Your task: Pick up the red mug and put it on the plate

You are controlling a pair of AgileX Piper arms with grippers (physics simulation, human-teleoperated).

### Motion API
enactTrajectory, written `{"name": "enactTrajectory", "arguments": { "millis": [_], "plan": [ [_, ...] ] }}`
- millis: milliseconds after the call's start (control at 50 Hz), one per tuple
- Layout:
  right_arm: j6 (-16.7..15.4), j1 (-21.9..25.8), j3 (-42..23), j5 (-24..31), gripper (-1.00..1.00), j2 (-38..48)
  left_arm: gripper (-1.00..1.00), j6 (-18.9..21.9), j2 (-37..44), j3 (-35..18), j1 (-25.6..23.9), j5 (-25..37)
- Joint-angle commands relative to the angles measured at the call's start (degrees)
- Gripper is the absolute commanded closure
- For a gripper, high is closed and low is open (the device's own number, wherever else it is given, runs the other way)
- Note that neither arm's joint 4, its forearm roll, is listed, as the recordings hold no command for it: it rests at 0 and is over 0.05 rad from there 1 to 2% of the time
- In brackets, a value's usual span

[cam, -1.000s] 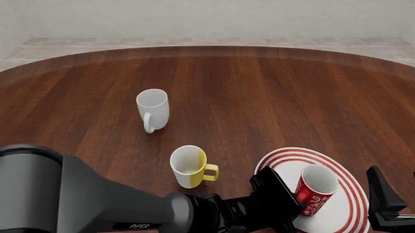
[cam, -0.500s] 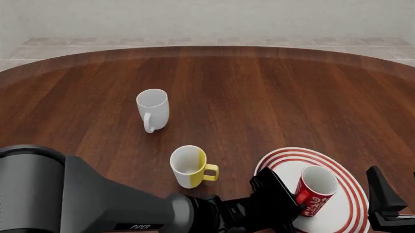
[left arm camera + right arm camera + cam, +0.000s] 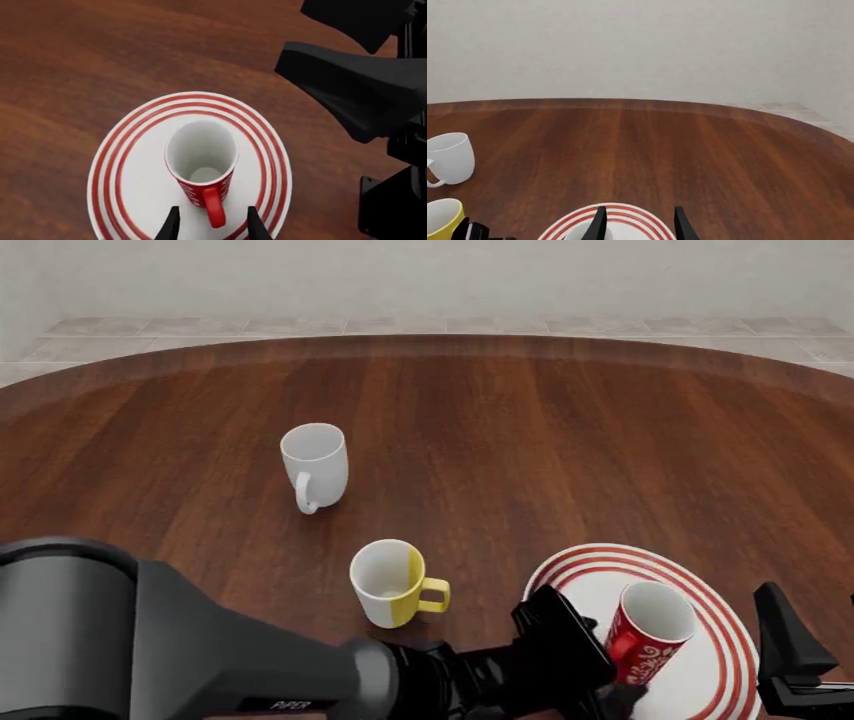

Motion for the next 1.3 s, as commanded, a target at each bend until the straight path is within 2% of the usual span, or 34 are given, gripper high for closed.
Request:
{"name": "enactTrajectory", "arguments": {
  "millis": [20,280,480,620,760,860,880,900,1020,1080,1100,1180,1200,1300],
  "plan": [
    [-0.03,0.03,0.00,0.01,-1.00,0.00,-1.00,0.51,-0.14,0.01,0.35,0.41],
    [-0.25,0.13,0.00,0.09,-1.00,0.00,-1.00,0.65,-1.61,0.90,0.32,0.30],
    [-0.62,0.23,0.00,0.02,-1.00,0.03,-1.00,-0.35,-10.12,4.15,-0.81,3.16],
    [-0.82,0.20,0.00,0.07,-1.00,-0.09,-1.00,-0.84,-22.03,9.16,0.56,7.00],
    [-1.15,0.09,-0.01,-0.06,-1.00,-0.07,-1.00,0.30,-33.20,13.23,1.60,11.00],
    [-1.54,-0.11,-0.05,-0.09,-1.00,-0.18,-1.00,1.70,-44.88,17.72,4.05,15.54],
    [-1.54,-0.11,-0.05,-0.09,-1.00,-0.18,-1.00,1.70,-44.91,17.73,4.05,15.56],
    [-1.72,-0.08,-0.04,-0.11,-1.00,-0.25,-1.00,2.26,-49.61,19.56,5.97,17.37],
    [-2.11,-0.04,-0.02,-0.45,-1.00,-0.34,-1.00,5.38,-63.12,24.29,10.12,23.46],
    [-2.04,-0.21,-0.16,-0.54,-1.00,-0.35,-1.00,5.01,-65.60,25.19,10.94,25.11],
    [-2.17,-0.19,-0.27,-0.53,-1.00,-0.35,-1.00,5.62,-69.82,26.73,13.03,27.20],
    [-2.34,-0.34,-0.59,-0.52,-1.00,-0.35,-1.00,6.58,-74.26,28.42,14.74,29.64],
    [-2.17,-0.49,-0.88,-0.30,-1.00,-0.35,-1.00,7.16,-77.23,29.96,16.95,31.18],
    [-2.20,-0.43,-1.75,0.27,-1.00,-0.35,-1.00,7.28,-81.28,32.93,19.70,33.55]
  ]
}}
